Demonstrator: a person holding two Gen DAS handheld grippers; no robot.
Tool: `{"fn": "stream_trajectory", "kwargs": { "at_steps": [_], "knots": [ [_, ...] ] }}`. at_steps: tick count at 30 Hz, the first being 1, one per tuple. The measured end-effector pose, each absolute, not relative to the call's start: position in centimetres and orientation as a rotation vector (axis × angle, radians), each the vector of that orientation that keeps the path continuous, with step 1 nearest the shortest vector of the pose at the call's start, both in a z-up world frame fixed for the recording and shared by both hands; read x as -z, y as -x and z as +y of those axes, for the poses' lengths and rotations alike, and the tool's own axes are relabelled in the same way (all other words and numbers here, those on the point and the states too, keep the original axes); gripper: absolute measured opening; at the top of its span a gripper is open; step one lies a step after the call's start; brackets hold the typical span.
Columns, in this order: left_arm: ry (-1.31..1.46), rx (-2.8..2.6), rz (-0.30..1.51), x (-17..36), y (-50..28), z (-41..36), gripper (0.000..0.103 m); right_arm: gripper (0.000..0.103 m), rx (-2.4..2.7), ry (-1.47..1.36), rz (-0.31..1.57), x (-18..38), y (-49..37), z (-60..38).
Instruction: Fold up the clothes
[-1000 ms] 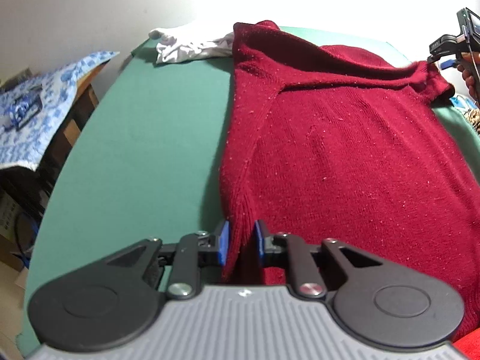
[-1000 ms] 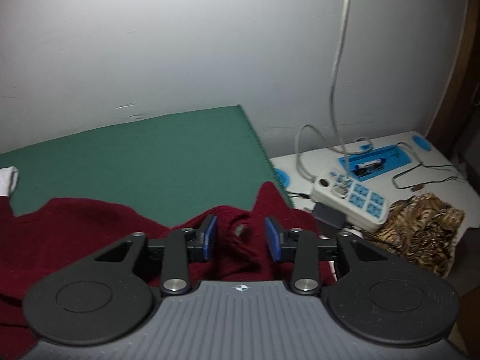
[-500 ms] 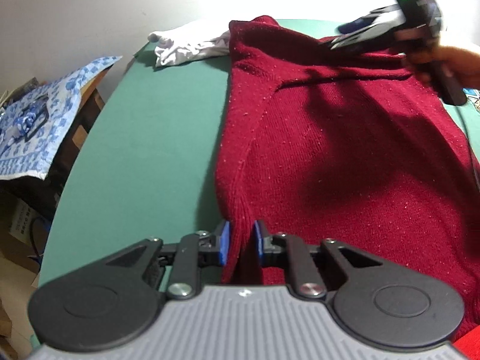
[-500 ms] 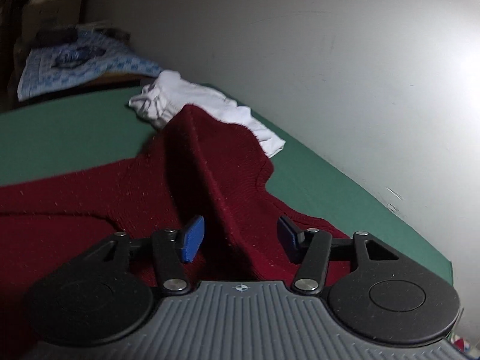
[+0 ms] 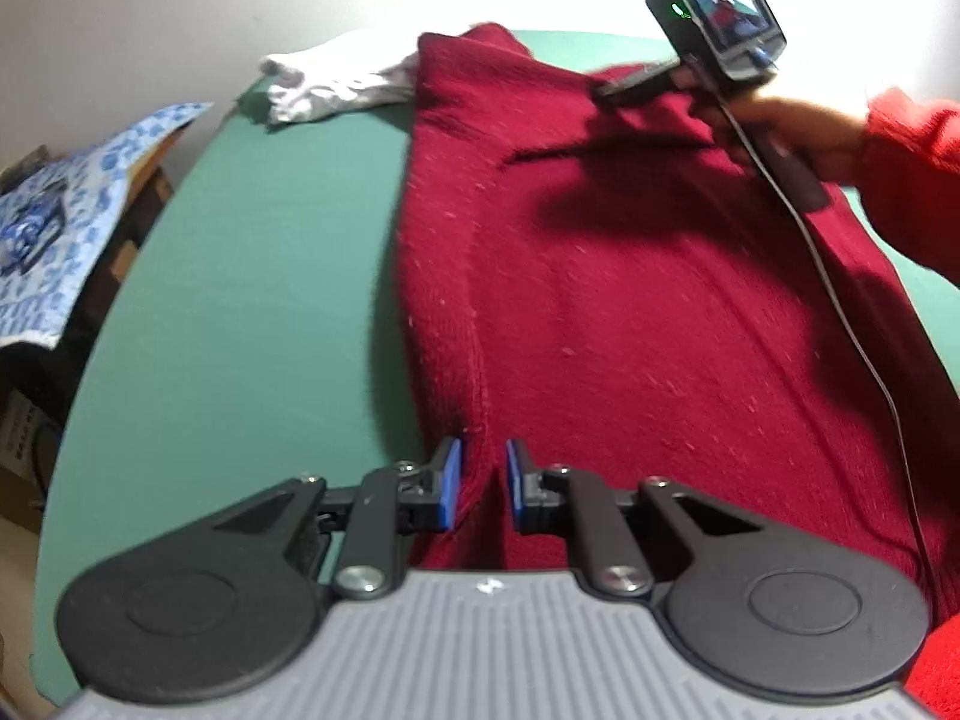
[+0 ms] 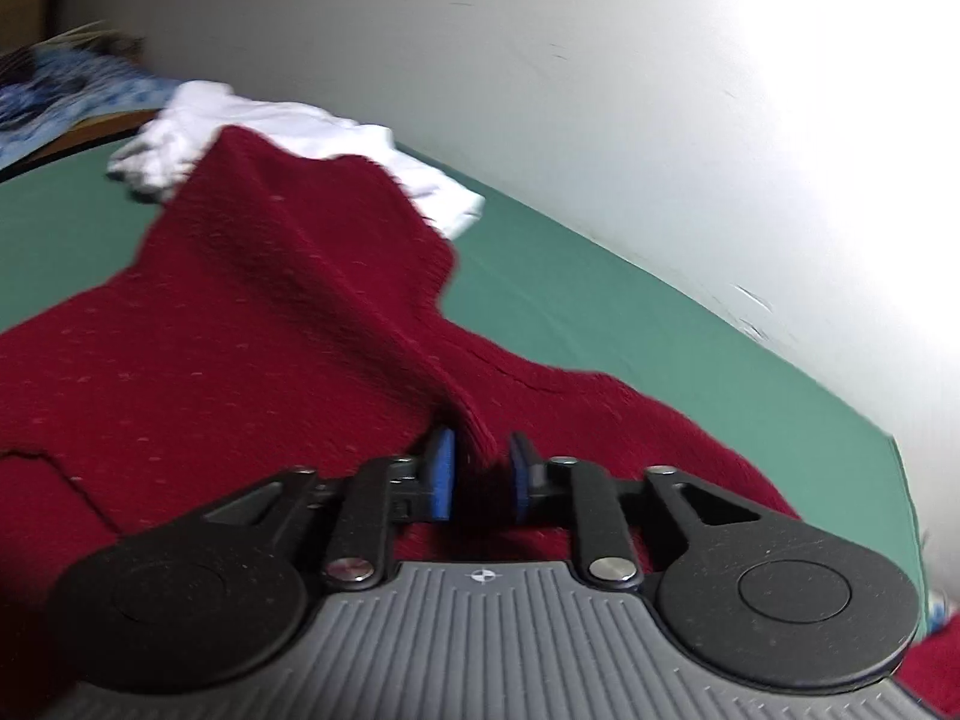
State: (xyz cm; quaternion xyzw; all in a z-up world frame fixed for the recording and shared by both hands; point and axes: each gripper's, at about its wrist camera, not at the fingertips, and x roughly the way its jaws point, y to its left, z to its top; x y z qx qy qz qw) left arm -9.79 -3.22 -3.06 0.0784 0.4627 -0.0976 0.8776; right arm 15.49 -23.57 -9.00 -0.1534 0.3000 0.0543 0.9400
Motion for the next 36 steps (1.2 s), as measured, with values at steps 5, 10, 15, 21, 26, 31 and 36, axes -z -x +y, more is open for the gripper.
{"fn": "stream_trajectory", "kwargs": {
  "at_steps": [5, 10, 15, 21, 26, 31, 36],
  "knots": [
    [-0.233, 0.211, 0.959, 2.6, 10.7, -3.3, 0.023, 0.043, -0.204, 0.034, 0.725, 8.4, -13.6, -23.9],
    [-0.274, 0.217, 0.967, 2.3, 12.2, -2.9, 0.042, 0.043, -0.295, -0.250, 0.828, 7.8, -11.7, -24.2],
    [-0.315, 0.197, 0.992, 2.9, 13.8, -2.4, 0.044, 0.043, -0.384, -0.539, 0.920, 7.2, -9.7, -24.5],
    [-0.265, 0.133, 0.997, 3.5, 15.5, -0.4, 0.044, 0.044, -0.268, -0.683, 0.829, 8.5, -11.5, -22.6],
    [-0.150, 0.164, 1.003, 3.0, 17.0, 1.5, 0.023, 0.008, -0.237, -0.716, 0.758, 7.8, -12.1, -22.9],
    [-0.070, 0.291, 0.958, 1.8, 18.6, 2.7, 0.009, 0.008, -0.223, -0.709, 0.642, 4.3, -11.5, -24.6],
    [-0.068, 0.395, 0.923, 1.2, 18.7, 3.5, 0.013, 0.008, -0.169, -0.673, 0.650, 3.0, -11.8, -25.2]
  ]
}}
